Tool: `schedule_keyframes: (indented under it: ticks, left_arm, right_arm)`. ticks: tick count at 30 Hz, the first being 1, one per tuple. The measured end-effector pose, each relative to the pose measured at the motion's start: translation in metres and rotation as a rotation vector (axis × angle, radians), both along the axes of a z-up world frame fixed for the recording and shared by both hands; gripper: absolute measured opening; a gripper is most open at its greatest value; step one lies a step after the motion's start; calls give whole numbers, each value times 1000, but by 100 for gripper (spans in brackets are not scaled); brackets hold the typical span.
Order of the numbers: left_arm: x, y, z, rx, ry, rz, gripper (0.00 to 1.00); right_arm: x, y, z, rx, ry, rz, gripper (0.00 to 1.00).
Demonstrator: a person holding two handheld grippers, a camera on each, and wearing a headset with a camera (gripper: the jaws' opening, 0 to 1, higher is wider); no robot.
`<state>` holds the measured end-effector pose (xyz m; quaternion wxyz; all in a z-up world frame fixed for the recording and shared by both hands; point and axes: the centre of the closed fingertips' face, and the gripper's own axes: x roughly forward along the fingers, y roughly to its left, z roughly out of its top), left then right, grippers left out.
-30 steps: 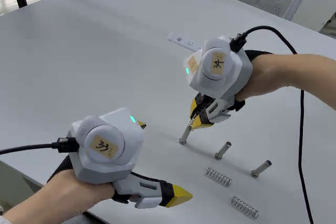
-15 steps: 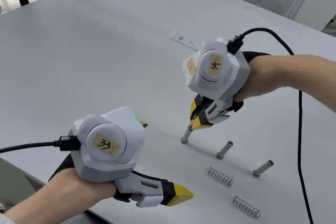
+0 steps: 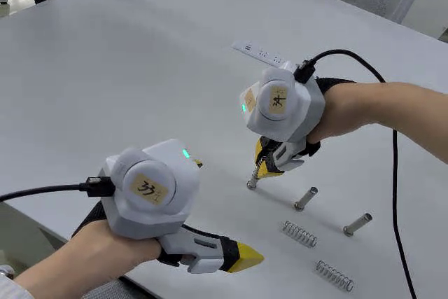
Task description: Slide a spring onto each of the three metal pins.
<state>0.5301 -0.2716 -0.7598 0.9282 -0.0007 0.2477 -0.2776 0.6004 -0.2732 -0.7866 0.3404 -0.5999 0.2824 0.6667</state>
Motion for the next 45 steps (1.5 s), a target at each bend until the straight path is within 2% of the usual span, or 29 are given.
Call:
schedule_keyframes:
  ticks: [16,23,30,34,39,43,45]
  left_arm:
    - [0,-3,-2,-1,6,-13,97]
    - [0,-3,-3,-2,9,-17,97]
    - [1,-3,-3,-2,10,-18,96]
    - [1,-3,-3,-1,11,-18,96]
    - [0,-3,-4,1,13,-22,96]
    - [0,-4,-4,2,14,-27,96]
    - [0,-4,-5,2,14,-29,96]
  right_arm:
    - [1,-4,-23,-13,-6,-36,8]
    - [2,-3,-27,-12,-19,-28,8]
    - [1,-1,-29,-7,2,-54,9]
    - [2,0,-29,11,8,-76,22]
    - [5,0,-27,39,9,-83,33]
    - [5,2,-25,90,19,-98,54]
    - [6,6,-23,139,20,-100,67]
